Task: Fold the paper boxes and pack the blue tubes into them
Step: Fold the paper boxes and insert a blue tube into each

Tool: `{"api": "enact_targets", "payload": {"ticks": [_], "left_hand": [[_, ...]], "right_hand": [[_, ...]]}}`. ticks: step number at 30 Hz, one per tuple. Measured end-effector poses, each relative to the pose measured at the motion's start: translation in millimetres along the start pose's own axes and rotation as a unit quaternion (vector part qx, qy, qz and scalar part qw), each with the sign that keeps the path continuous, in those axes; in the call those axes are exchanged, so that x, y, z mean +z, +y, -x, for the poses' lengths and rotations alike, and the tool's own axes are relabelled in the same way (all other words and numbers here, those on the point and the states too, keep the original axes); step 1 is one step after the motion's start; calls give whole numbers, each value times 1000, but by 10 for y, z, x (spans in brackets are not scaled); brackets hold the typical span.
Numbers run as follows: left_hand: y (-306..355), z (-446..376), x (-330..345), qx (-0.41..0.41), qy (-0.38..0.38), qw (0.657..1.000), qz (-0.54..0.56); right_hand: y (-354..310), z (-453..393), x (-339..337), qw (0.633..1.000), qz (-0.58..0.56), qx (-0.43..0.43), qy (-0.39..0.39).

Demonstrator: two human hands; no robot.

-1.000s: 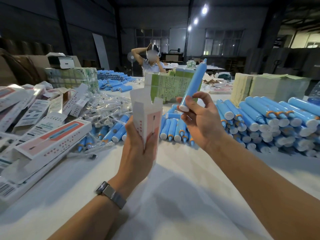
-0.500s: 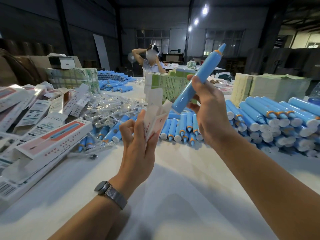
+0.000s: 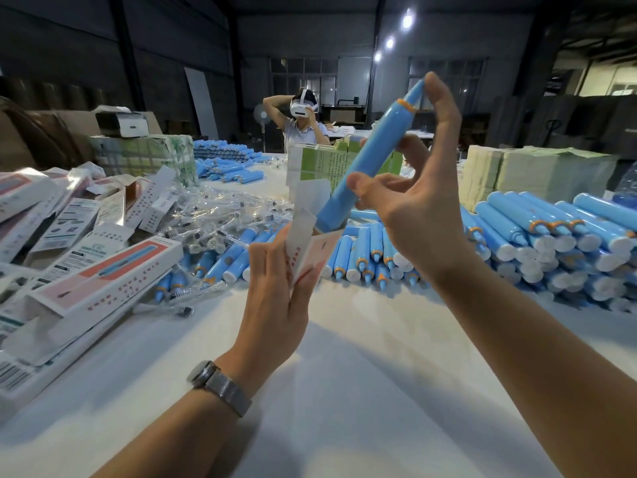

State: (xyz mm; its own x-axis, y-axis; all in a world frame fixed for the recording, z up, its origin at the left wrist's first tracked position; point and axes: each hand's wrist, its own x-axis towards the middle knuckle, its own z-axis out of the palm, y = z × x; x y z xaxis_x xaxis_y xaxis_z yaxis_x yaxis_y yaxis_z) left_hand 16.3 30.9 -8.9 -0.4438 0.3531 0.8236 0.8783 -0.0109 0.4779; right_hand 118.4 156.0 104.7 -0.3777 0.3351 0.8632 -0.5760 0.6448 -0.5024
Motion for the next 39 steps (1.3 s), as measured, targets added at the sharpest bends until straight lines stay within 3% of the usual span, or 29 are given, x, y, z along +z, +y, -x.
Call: {"api": "enact_targets", "payload": {"ticks": [7, 12, 16, 19, 22, 23, 25, 27, 28, 31, 34, 35, 39], "left_hand": [[-16, 19, 18, -10, 20, 1000, 6], [-49, 21, 45, -14, 44, 999, 16], [-101, 35, 46, -8, 65, 998, 21], [-160, 5, 16, -41, 111, 993, 25], [-228, -62, -61, -52, 156, 986, 18], [-247, -79, -97, -45, 168, 985, 13], [-283, -131, -166, -35, 185, 982, 6], [-347, -192, -247, -41, 209, 977, -3], [-383, -225, -288, -49, 226, 973, -11], [-500, -306, -426, -76, 271, 958, -45], [-533, -341, -519, -80, 298, 949, -60], [-516, -345, -524, -77, 300, 949, -58], [-403, -332, -501, -25, 304, 951, -40]], "right_hand": [[134, 137, 45, 976, 187, -17, -111], [233, 220, 101, 974, 195, -39, -109], [348, 354, 166, 954, 233, -79, -174], [362, 370, 233, 984, 128, -41, -116], [520, 315, 419, 995, 43, 91, -23], [626, 296, 522, 989, 61, 126, -47], [840, 271, 770, 957, 134, 169, -192], [975, 306, 1067, 908, 195, 160, -334], [1006, 326, 1203, 895, 215, 138, -364], [1018, 374, 1591, 871, 248, 89, -414], [1045, 439, 1904, 787, 363, 76, -494], [1053, 455, 1943, 779, 381, 76, -492], [992, 429, 1885, 817, 360, 67, -445]]}}
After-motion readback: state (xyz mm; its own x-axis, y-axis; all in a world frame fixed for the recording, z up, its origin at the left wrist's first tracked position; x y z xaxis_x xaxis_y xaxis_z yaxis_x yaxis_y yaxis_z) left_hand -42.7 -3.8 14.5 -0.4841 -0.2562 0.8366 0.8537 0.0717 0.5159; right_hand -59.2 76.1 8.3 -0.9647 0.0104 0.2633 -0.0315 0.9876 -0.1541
